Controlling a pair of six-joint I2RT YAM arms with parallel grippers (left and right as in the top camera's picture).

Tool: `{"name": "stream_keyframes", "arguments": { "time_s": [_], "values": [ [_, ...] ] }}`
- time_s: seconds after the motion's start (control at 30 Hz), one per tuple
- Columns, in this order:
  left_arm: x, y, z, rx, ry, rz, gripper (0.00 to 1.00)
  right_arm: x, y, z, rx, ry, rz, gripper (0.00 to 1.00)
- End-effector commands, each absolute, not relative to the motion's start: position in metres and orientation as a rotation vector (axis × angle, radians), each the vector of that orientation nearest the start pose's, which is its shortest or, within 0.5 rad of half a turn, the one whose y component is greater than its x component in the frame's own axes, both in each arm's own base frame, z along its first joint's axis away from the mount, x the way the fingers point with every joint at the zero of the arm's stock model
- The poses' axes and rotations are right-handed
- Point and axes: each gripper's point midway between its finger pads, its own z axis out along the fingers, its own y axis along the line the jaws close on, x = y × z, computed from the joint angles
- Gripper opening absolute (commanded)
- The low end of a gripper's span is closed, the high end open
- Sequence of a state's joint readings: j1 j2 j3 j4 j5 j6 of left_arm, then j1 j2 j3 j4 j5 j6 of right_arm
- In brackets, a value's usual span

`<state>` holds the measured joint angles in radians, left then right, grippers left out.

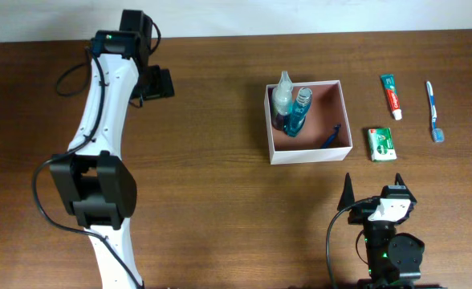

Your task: Pack container

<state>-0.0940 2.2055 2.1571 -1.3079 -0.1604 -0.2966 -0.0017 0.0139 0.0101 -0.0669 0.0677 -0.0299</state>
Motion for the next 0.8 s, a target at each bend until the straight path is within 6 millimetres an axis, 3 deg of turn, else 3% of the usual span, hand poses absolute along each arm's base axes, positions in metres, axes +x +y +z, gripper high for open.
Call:
{"name": "stream_keyframes", "arguments": {
  "time_s": [0.0,0.17,0.5,0.67,0.77],
  "values": [
    [0.474,-0.017,0.136,-0.336,2.881,0.159,0.99,0.246,-0.012,0.157,0.033,1.645,-0.078,0.99],
    [0.474,-0.017,0.136,-0.336,2.881,0.159,0.99,0.246,-0.009,0.156,0.026,1.648,-0.060,0.99],
    [0.478,-0.017,0.137,-0.336,2.864,0.153,0.99,0.245,0.025,0.163,-0.127,1.615,0.104,0.99],
    [0.478,-0.017,0.137,-0.336,2.864,0.153,0.99,0.240,0.043,0.196,-0.216,1.485,0.175,0.99],
    [0.478,-0.017,0.137,-0.336,2.864,0.153,0.99,0.234,0.037,0.234,-0.190,1.398,0.136,0.99]
  ]
}}
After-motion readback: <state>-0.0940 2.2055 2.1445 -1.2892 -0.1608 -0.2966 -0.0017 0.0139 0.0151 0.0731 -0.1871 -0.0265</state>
